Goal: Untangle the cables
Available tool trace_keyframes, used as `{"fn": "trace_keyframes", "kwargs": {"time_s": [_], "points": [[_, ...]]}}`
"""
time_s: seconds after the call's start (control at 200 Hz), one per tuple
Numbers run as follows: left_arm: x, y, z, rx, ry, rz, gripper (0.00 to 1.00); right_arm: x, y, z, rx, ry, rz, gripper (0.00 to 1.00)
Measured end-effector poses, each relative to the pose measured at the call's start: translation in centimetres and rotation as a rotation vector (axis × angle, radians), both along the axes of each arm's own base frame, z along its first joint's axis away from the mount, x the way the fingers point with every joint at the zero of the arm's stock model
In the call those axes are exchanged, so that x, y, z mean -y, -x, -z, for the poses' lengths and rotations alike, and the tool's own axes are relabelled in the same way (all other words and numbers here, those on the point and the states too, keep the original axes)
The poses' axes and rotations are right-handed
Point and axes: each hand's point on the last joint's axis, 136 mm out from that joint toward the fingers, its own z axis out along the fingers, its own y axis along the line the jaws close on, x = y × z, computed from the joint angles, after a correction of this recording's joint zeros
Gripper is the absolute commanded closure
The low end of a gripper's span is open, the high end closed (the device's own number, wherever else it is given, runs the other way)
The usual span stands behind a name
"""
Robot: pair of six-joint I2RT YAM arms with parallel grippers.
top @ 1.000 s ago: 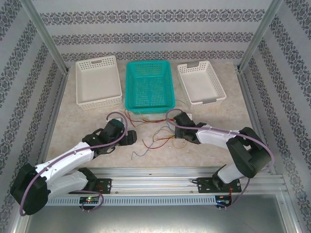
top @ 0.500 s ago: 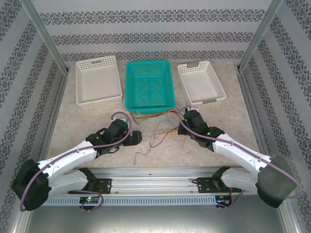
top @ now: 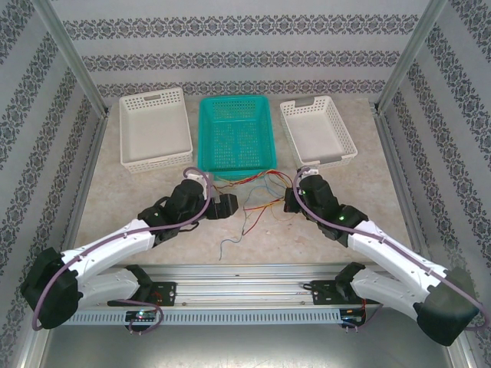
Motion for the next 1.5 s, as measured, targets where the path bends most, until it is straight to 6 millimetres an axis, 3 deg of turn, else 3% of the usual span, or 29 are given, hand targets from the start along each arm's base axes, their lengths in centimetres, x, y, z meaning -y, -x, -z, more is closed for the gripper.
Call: {"fn": "trace_keyframes", "kwargs": {"time_s": [0.355, 0.515, 1.499], "points": [[1.0, -1.1, -3.7, 0.064, 0.080, -0.008, 0.04, -0.6, 0.7, -2.5, 0.083, -0.048, -0.067, 1.00], [2.1, -1.8, -4.4, 0.053, 0.109, 0.001, 0.04, -0.9, 0.7, -2.7, 0.098, -0.055, -0.093, 1.00], [6.1, -5.8, -1.6, 0.015, 0.000, 0.072, 0.07, -2.5, 2.2, -4.5, 0.166, -0.086, -0.224, 1.00]]}}
